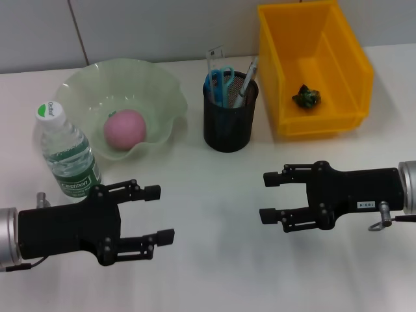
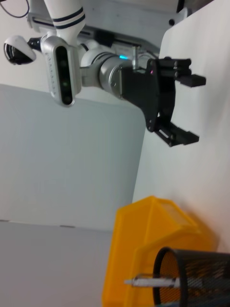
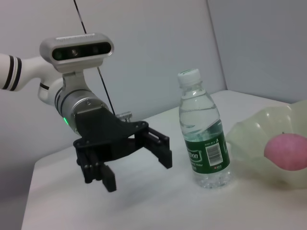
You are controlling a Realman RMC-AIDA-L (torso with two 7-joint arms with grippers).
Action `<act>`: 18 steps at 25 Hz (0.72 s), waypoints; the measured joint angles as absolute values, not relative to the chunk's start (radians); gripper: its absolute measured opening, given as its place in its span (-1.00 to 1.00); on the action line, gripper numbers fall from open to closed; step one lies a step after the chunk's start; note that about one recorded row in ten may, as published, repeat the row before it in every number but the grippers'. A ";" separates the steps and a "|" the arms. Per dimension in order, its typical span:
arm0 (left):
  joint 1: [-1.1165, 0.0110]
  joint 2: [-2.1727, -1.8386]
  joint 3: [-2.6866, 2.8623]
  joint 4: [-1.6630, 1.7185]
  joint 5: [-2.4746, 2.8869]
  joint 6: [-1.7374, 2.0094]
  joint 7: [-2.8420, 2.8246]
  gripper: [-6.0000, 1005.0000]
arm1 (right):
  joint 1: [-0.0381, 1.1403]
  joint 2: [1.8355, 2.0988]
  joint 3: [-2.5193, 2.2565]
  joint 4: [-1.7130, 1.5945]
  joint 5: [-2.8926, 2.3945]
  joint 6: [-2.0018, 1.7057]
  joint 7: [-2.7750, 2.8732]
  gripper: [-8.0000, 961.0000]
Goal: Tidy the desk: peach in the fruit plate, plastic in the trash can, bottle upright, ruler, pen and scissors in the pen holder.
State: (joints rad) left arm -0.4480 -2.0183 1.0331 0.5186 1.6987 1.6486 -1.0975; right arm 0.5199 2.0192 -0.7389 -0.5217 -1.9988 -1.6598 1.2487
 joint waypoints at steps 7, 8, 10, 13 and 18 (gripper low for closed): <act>-0.454 -2.017 1.029 0.520 1.728 1.668 -1.103 0.56 | 0.520 2.026 -0.741 -0.517 -2.000 -1.638 1.249 0.61; -0.453 -2.017 1.029 0.520 1.728 1.669 -1.103 0.56 | 0.520 2.028 -0.742 -0.516 -2.000 -1.637 1.249 0.61; -0.450 -2.017 1.029 0.520 1.729 1.672 -1.103 0.56 | 0.520 2.029 -0.742 -0.516 -2.003 -1.636 1.250 0.61; -0.449 -2.017 1.030 0.520 1.729 1.674 -1.103 0.56 | 0.520 2.029 -0.742 -0.516 -2.009 -1.635 1.252 0.61; -0.446 -2.021 1.030 0.518 1.729 1.672 -1.103 0.56 | 0.513 2.031 -0.742 -0.517 -2.013 -1.635 1.254 0.61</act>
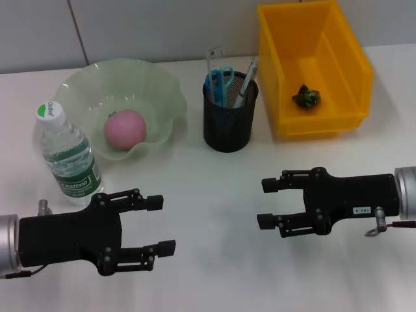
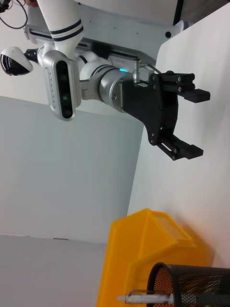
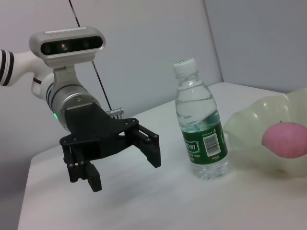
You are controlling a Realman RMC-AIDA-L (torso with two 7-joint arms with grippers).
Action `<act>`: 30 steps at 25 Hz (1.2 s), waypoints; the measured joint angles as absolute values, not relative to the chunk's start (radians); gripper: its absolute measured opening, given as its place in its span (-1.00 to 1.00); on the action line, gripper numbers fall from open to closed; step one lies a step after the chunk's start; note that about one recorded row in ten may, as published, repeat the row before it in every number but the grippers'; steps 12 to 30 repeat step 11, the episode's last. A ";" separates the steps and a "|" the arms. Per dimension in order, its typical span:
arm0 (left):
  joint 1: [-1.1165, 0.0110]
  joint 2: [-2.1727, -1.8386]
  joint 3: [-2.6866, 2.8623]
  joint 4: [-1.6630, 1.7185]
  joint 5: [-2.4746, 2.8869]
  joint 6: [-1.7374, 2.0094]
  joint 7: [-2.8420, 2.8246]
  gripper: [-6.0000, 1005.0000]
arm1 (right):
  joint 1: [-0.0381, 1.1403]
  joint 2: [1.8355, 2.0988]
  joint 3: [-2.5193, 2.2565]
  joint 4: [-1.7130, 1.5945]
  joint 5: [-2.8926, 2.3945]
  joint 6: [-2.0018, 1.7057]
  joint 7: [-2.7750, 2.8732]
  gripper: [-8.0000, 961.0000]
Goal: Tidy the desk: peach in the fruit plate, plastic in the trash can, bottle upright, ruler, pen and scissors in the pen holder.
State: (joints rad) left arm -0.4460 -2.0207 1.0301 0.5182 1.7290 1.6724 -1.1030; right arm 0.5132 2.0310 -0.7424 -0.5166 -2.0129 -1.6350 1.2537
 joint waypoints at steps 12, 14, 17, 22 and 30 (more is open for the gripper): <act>-0.443 -2.022 1.030 0.517 1.729 1.668 -1.113 0.56 | 0.507 2.031 -0.742 -0.517 -2.015 -1.643 1.256 0.61; -0.443 -2.022 1.030 0.517 1.729 1.668 -1.113 0.56 | 0.507 2.031 -0.742 -0.517 -2.015 -1.643 1.256 0.61; -0.443 -2.022 1.030 0.517 1.729 1.668 -1.113 0.56 | 0.507 2.031 -0.742 -0.517 -2.015 -1.643 1.256 0.61; -0.443 -2.022 1.030 0.517 1.729 1.668 -1.113 0.56 | 0.507 2.031 -0.742 -0.517 -2.015 -1.643 1.256 0.61; -0.443 -2.022 1.030 0.517 1.729 1.668 -1.113 0.56 | 0.507 2.031 -0.742 -0.517 -2.015 -1.643 1.256 0.61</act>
